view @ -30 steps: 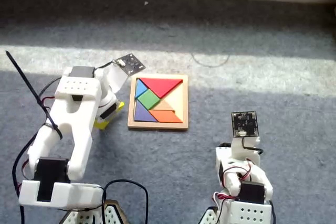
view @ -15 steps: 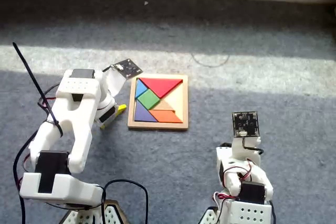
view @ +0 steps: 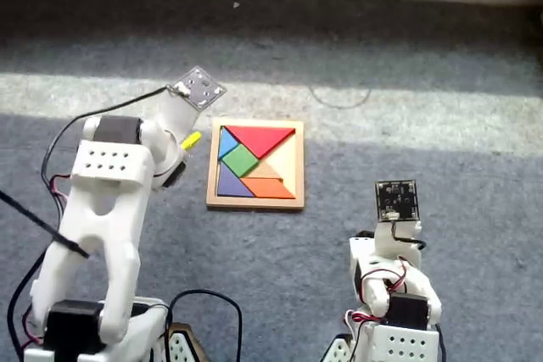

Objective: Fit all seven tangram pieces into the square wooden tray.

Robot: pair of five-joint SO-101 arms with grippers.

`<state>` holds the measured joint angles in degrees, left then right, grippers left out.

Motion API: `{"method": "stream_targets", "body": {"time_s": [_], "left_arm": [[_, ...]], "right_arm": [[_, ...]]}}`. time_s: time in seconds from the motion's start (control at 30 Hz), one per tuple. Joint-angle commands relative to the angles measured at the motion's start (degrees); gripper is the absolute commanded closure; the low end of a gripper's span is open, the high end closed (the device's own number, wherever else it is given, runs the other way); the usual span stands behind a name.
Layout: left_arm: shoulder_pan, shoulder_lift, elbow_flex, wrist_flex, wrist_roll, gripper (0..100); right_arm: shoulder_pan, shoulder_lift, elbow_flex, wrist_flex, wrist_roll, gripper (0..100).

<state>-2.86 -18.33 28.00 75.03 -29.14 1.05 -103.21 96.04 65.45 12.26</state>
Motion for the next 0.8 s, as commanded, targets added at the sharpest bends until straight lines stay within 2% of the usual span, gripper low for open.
{"method": "stream_targets", "body": {"time_s": [0.0,0.1,0.37,0.63,0.77], "left_arm": [[6.1,-5.1,-0.4,0.6,6.6,100],[10.4,-5.1,-0.6,-0.4,11.6,100],[18.7,-3.5,0.7,-14.2,22.3,100],[20.8,9.5,1.3,-28.8,27.1,100],[20.9,12.6,1.3,-32.7,26.8,100]], "right_arm": [[0.7,-0.9,1.7,0.0,-0.1,98.8],[0.7,-0.9,1.7,0.0,-0.1,98.8],[0.7,-0.9,1.7,0.0,-0.1,98.8],[0.7,-0.9,1.7,-0.1,-0.1,98.8],[0.7,-0.9,1.7,-0.2,0.0,98.8]]}}
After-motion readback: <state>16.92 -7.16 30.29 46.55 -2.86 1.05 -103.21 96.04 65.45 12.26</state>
